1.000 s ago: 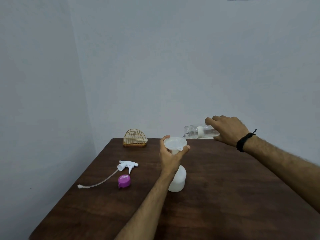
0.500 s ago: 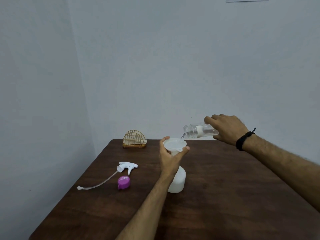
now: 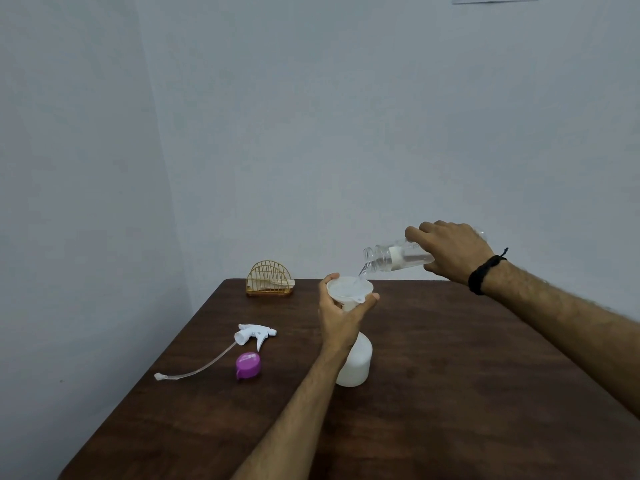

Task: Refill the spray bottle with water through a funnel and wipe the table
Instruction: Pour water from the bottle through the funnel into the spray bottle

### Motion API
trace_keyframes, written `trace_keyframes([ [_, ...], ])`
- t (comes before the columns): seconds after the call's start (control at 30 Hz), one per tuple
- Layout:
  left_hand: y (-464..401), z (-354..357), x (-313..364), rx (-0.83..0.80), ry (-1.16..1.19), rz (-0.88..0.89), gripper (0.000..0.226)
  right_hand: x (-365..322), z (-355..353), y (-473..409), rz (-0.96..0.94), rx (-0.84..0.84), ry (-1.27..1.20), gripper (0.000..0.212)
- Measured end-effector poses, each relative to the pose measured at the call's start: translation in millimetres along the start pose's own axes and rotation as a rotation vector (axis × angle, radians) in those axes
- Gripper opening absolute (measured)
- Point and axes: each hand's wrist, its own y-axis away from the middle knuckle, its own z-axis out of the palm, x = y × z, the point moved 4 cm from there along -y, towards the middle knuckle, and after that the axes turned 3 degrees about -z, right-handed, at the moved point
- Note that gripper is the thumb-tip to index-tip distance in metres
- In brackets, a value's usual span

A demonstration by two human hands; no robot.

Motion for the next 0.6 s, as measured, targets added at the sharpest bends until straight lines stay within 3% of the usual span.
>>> trace_keyframes([
  [0.6,-1,0,-1,-0.002,0.015,0.000,0.084,-3,-4,-12,-0.062,0.093,0.074,0.040],
])
